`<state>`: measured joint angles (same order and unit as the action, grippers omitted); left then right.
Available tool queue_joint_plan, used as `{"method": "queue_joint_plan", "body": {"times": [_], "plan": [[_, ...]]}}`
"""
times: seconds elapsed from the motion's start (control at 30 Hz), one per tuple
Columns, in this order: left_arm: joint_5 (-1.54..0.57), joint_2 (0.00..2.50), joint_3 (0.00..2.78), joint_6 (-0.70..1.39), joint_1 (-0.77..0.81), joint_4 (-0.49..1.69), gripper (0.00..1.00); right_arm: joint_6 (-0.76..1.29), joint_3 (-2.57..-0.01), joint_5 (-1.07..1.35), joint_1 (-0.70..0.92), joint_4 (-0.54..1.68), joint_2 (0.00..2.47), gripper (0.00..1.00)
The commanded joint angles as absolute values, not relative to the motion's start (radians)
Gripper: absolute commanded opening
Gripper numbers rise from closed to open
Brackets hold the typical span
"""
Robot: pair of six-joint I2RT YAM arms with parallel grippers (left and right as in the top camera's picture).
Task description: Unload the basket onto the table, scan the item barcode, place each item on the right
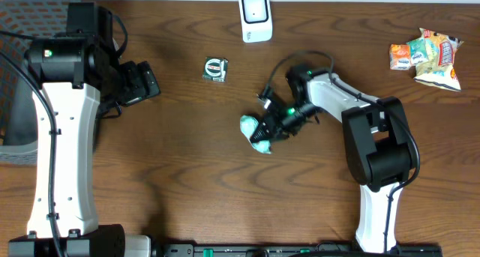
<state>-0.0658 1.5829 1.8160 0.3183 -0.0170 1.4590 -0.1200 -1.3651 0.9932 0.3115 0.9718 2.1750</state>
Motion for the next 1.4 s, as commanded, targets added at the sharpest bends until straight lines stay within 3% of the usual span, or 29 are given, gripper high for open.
{"method": "queue_joint_plan", "body": {"times": [0.0,0.07,0.13,0.2,0.3,0.47,0.63,0.93,1.17,1.37], "plan": [[-0.064,1.585,1.811,0.331,-0.019,1.461,0.98,-0.078,-1.324,0.982,0.245,0.953,2.153,0.25],[-0.064,1.585,1.811,0.331,-0.019,1.461,0.98,-0.025,-1.327,0.863,0.205,0.953,2.153,0.31],[-0.064,1.585,1.811,0.331,-0.019,1.461,0.98,0.024,-1.342,0.767,0.169,0.960,2.152,0.47],[-0.064,1.585,1.811,0.331,-0.019,1.461,0.98,0.052,-1.373,0.699,0.130,0.991,2.152,0.57],[-0.064,1.585,1.811,0.331,-0.019,1.461,0.98,0.051,-1.457,0.624,0.078,1.087,2.152,0.66],[-0.064,1.585,1.811,0.331,-0.019,1.461,0.98,-0.010,-1.629,0.550,0.052,1.277,2.149,0.66],[-0.064,1.585,1.811,0.331,-0.019,1.461,0.98,-0.080,-1.731,0.509,0.129,1.380,2.143,0.65],[-0.064,1.585,1.811,0.331,-0.019,1.461,0.98,0.031,-1.742,0.304,0.403,1.325,2.130,0.58],[-0.064,1.585,1.811,0.331,-0.019,1.461,0.98,0.214,-1.743,-0.138,0.578,1.316,2.088,0.62],[-0.064,1.585,1.811,0.331,-0.019,1.461,0.98,0.233,-1.737,-0.207,0.683,1.281,2.080,0.62]]}}
